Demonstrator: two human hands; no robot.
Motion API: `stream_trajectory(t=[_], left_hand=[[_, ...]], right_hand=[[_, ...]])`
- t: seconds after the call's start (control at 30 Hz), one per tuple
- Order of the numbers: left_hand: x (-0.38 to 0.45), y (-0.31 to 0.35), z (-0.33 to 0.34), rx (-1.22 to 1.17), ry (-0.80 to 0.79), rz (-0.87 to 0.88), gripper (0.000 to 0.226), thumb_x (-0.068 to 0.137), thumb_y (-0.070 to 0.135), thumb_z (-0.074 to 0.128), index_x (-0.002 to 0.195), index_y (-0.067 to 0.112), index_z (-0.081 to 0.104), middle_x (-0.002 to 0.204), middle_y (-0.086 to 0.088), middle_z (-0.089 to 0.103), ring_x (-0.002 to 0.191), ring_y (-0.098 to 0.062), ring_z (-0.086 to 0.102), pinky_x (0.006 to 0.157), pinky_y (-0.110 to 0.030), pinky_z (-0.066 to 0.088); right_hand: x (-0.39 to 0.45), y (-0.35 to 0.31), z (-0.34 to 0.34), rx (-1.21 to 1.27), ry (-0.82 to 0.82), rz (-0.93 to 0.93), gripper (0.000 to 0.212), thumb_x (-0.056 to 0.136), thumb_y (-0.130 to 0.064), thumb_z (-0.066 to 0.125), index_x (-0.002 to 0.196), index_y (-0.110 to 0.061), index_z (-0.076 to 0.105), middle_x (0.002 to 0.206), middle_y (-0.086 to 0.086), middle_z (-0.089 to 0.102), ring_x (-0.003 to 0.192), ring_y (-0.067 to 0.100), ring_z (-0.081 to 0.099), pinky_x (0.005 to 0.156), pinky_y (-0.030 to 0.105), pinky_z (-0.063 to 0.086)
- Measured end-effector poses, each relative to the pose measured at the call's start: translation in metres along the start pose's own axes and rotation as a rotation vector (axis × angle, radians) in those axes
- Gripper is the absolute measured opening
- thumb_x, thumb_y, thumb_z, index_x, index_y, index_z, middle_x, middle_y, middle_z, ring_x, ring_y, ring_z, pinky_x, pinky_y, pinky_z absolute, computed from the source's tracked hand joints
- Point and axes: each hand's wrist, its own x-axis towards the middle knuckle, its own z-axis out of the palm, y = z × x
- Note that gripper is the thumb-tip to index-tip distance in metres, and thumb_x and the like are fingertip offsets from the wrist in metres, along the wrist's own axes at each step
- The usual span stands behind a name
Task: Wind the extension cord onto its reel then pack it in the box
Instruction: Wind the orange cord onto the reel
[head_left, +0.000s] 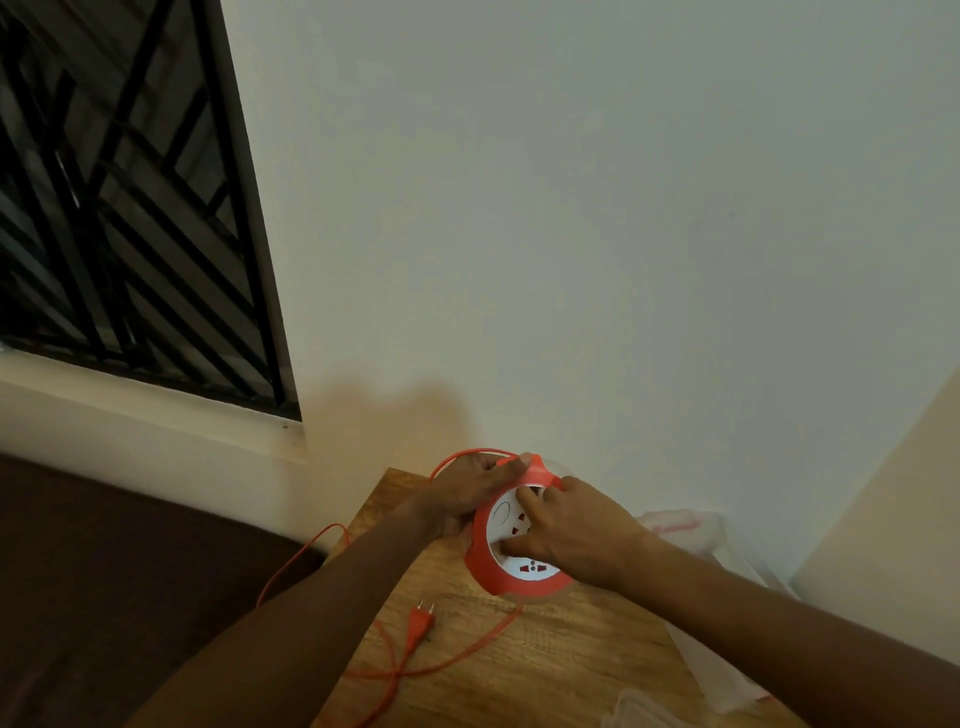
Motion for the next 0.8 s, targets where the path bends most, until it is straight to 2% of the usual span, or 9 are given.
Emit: stream_trajectory(t=[0.1, 0.17, 0.27, 0.4, 0.53, 0.6, 0.63, 0.7, 0.8], left_hand=[[0.001, 0.003, 0.004, -0.174, 0.098, 0.041, 0.049, 0.090, 0.050, 0.068, 0.115, 0.009, 0.075, 0.112, -0.021, 0.078, 0.103, -0.041, 0.076, 0.082, -0.047, 0.065], [0.006, 0.007, 0.008, -0.214, 0.215, 0.095, 0.046, 0.090, 0.049, 0.069, 0.110, 0.008, 0.077, 0.109, -0.022, 0.079, 0.096, -0.041, 0.077, 0.080, -0.047, 0.066], [0.013, 0.010, 0.011, -0.178, 0.321, 0.130, 0.036, 0.094, 0.050, 0.065, 0.103, 0.017, 0.078, 0.101, -0.012, 0.082, 0.087, -0.031, 0.080, 0.080, -0.045, 0.067], [0.016, 0.008, 0.011, -0.129, 0.350, 0.155, 0.035, 0.096, 0.051, 0.064, 0.102, 0.020, 0.078, 0.098, -0.008, 0.083, 0.087, -0.029, 0.080, 0.080, -0.044, 0.067], [0.017, 0.005, 0.012, -0.132, 0.385, 0.170, 0.031, 0.094, 0.050, 0.068, 0.103, 0.022, 0.079, 0.099, -0.005, 0.083, 0.087, -0.026, 0.081, 0.079, -0.045, 0.067], [0.015, 0.002, 0.011, -0.150, 0.409, 0.171, 0.026, 0.094, 0.047, 0.068, 0.100, 0.024, 0.078, 0.096, -0.003, 0.083, 0.081, -0.022, 0.081, 0.069, -0.037, 0.067], [0.015, 0.002, 0.011, -0.152, 0.418, 0.175, 0.024, 0.095, 0.046, 0.067, 0.097, 0.025, 0.078, 0.092, 0.000, 0.084, 0.077, -0.019, 0.081, 0.063, -0.032, 0.065], [0.015, 0.001, 0.010, -0.146, 0.430, 0.191, 0.025, 0.094, 0.047, 0.067, 0.096, 0.025, 0.077, 0.084, 0.004, 0.083, 0.074, -0.018, 0.081, 0.059, -0.029, 0.063], [0.017, 0.002, 0.008, -0.164, 0.442, 0.197, 0.033, 0.092, 0.052, 0.066, 0.098, 0.022, 0.077, 0.089, -0.002, 0.084, 0.077, -0.024, 0.081, 0.065, -0.036, 0.066]], right_hand=[[-0.005, -0.002, -0.005, 0.184, 0.171, 0.278, 0.070, 0.090, -0.042, 0.061, 0.150, -0.032, 0.027, 0.122, 0.016, 0.063, 0.098, 0.034, 0.066, 0.075, 0.042, 0.055], [-0.003, -0.003, -0.007, 0.316, 0.264, 0.486, 0.068, 0.094, -0.050, 0.045, 0.153, -0.028, 0.020, 0.130, 0.011, 0.062, 0.107, 0.031, 0.064, 0.082, 0.039, 0.052], [0.003, -0.003, -0.010, 0.412, 0.249, 0.624, 0.069, 0.097, -0.060, 0.035, 0.154, -0.026, 0.018, 0.142, 0.005, 0.055, 0.119, 0.028, 0.060, 0.094, 0.039, 0.050], [0.007, -0.009, -0.008, 0.592, 0.234, 0.763, 0.071, 0.093, -0.063, 0.044, 0.153, -0.028, 0.024, 0.142, 0.002, 0.054, 0.123, 0.025, 0.057, 0.097, 0.040, 0.048], [0.024, -0.008, -0.003, 1.372, 0.365, 0.994, 0.069, 0.091, -0.054, 0.058, 0.147, -0.019, 0.039, 0.143, 0.005, 0.053, 0.122, 0.025, 0.056, 0.090, 0.032, 0.049], [0.028, -0.010, -0.003, 1.677, 0.365, 1.011, 0.069, 0.090, -0.045, 0.064, 0.148, -0.016, 0.038, 0.139, 0.009, 0.056, 0.112, 0.026, 0.062, 0.078, 0.031, 0.058], [0.027, -0.011, -0.005, 1.812, 0.370, 1.033, 0.069, 0.090, -0.041, 0.066, 0.148, -0.017, 0.037, 0.133, 0.010, 0.059, 0.101, 0.024, 0.066, 0.064, 0.029, 0.059], [0.025, -0.013, -0.009, 2.077, 0.388, 1.083, 0.066, 0.092, -0.032, 0.067, 0.148, -0.018, 0.036, 0.115, 0.014, 0.066, 0.071, 0.018, 0.068, 0.041, 0.023, 0.045], [0.026, -0.019, -0.016, 2.406, 0.453, 1.162, 0.065, 0.094, -0.026, 0.065, 0.150, -0.021, 0.032, 0.109, 0.020, 0.069, 0.042, 0.008, 0.054, 0.040, 0.023, 0.040]])
